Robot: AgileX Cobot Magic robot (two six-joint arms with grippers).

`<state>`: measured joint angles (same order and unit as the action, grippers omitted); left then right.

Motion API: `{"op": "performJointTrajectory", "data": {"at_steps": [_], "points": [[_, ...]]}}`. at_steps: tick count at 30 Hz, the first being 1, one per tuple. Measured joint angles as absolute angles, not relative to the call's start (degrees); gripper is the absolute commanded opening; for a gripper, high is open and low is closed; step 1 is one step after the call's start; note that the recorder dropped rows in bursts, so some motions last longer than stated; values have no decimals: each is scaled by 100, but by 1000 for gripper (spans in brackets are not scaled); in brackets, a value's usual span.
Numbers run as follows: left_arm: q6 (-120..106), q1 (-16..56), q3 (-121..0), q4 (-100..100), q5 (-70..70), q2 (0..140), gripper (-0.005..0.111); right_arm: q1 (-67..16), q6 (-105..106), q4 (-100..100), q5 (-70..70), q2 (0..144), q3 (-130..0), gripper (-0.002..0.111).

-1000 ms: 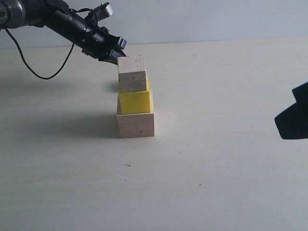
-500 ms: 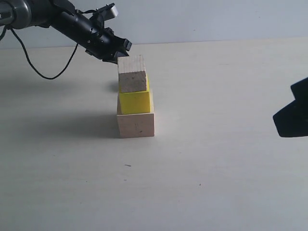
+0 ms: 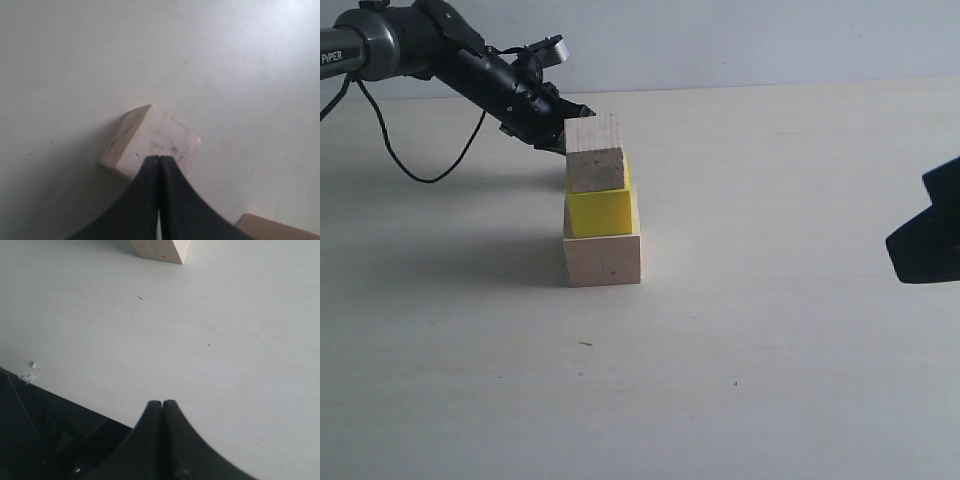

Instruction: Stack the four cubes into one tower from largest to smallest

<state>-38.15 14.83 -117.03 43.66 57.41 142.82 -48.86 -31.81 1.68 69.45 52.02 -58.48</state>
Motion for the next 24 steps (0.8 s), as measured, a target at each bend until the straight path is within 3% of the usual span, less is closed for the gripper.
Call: {"op": "performJointTrajectory", "data": {"at_steps": [24], "points": [[-2959,1288,-11736,3400,5441,14204,0,-4886,-3181,72,6922,5202,-5848,0]]}}
